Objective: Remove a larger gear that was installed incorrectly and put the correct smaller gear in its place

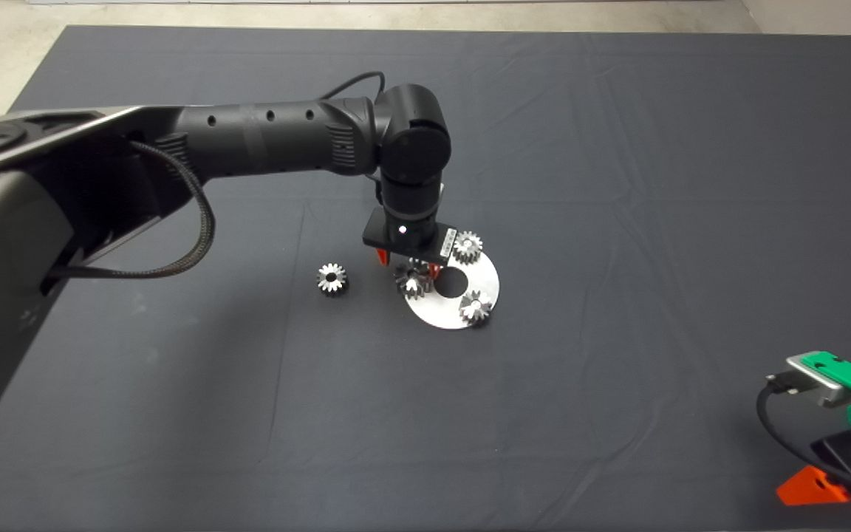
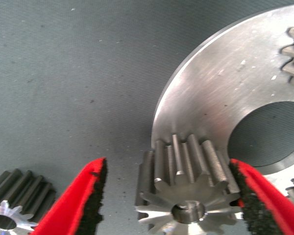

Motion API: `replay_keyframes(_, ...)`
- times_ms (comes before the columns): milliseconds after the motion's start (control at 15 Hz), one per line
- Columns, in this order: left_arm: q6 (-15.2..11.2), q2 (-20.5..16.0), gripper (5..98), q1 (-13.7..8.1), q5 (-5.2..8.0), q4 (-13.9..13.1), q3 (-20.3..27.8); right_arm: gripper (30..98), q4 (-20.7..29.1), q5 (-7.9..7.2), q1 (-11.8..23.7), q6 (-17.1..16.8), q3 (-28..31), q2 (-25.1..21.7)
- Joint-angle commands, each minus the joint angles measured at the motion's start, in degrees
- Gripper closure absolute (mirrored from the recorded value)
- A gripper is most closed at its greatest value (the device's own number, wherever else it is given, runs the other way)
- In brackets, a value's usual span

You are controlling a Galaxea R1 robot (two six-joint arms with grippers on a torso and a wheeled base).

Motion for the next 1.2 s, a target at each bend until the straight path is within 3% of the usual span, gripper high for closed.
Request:
replay_keyframes(0,-0.67,-0.21,40.8,-0.91,1.86,0.53,0.26,54.1,1.53,-5.2,0.81,0.39,0.36,-0.15)
replay_keyframes(467,-1.28,-0.04,41.5,-0.82,1.86,0.26,0.66,54.1,1.53,-5.2,0.81,0.39,0.36,-0.15)
replay_keyframes(733,-1.55,-0.21,49.4,-0.82,2.39,-0.17,-0.14,54.1,1.53,-5.2,0.89,0.39,0.26,0.02)
replay_keyframes(933,-2.16,-1.09,54.0,-0.73,2.83,-2.02,-0.65,54.1,1.53,-5.2,0.9,0.39,0.19,0.82)
replay_keyframes(1133,-2.88,-3.75,57.7,0.41,3.01,-2.28,-0.06,54.1,1.53,-5.2,0.9,0.39,0.19,1.16)
